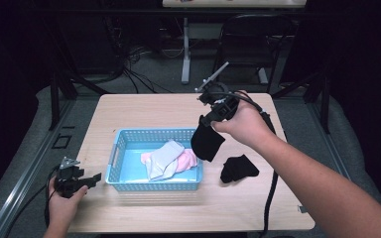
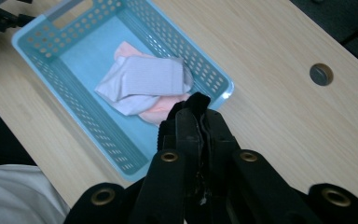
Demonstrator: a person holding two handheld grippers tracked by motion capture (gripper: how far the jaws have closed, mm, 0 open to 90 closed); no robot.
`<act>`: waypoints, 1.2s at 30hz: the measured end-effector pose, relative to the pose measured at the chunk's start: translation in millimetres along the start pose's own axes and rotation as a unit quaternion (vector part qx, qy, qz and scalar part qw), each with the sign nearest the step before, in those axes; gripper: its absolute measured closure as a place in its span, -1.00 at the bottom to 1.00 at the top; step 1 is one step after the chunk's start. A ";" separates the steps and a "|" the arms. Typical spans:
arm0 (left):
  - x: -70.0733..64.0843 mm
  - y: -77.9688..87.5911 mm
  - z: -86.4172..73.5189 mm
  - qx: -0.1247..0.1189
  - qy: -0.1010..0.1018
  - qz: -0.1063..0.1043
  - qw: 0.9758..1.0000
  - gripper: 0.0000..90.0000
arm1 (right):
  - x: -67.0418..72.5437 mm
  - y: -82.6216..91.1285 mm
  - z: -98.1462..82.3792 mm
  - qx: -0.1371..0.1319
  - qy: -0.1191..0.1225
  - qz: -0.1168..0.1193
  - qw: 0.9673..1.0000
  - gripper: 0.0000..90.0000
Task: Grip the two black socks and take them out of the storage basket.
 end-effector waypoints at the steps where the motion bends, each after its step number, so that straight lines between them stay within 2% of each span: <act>1: 0.0 0.0 0.0 0.000 0.000 0.000 1.000 -0.42 | 0.0 0.0 0.0 0.000 0.000 0.000 1.000 0.93; 2: -0.5 -0.8 0.0 -0.001 -0.002 0.001 1.000 -0.42 | -6.0 0.4 -5.9 0.005 -0.005 -0.005 1.000 0.93; 8: -0.4 -1.5 -0.5 -0.002 0.000 0.003 1.000 -0.42 | -17.4 -1.4 -19.9 0.003 -0.023 -0.017 1.000 0.93; 17: 0.4 1.1 -1.8 0.000 0.001 0.000 1.000 -0.42 | -20.6 -11.2 -39.9 0.013 -0.038 -0.020 0.999 0.93; 18: 0.2 0.7 -2.1 -0.006 0.003 0.002 1.000 -0.42 | -20.5 -13.2 -42.9 0.014 -0.040 -0.018 0.999 0.93; 20: 0.3 0.5 -2.1 -0.006 0.003 0.002 1.000 -0.42 | -19.4 -19.6 -52.4 0.018 -0.044 -0.014 0.999 0.93; 23: 0.3 0.6 -2.0 0.000 0.002 0.000 1.000 -0.42 | -18.8 -23.2 -57.2 0.021 -0.044 -0.012 0.999 0.93; 25: -0.1 -0.6 -2.2 -0.007 0.003 0.003 1.000 -0.42 | -17.8 -29.3 -64.6 0.023 -0.048 -0.006 0.999 0.93; 31: 0.9 -0.4 -2.6 -0.007 0.003 0.004 1.000 -0.42 | -19.1 -42.8 -78.6 0.033 -0.058 0.003 0.998 0.93; 34: 0.3 -1.2 -2.4 -0.005 0.003 0.004 1.000 -0.42 | -24.3 -57.0 -93.0 0.040 -0.073 0.005 0.996 0.93; 35: 0.3 -1.2 -2.4 -0.005 0.003 0.004 1.000 -0.42 | -24.3 -57.0 -93.0 0.040 -0.073 0.005 0.996 0.93; 36: -0.2 -0.7 -2.7 -0.002 -0.001 0.004 1.000 -0.42 | -29.3 -67.0 -102.5 0.046 -0.086 0.005 0.995 0.93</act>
Point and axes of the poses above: each handheld gripper's, and its own axes: y roughly backward along the jaws, z roughly out of its top, x roughly to its left, the point moved 3 cm from there along -y, roughly forward along the jaws, and after that the axes turned 8 degrees about y, right-handed, at the moved point
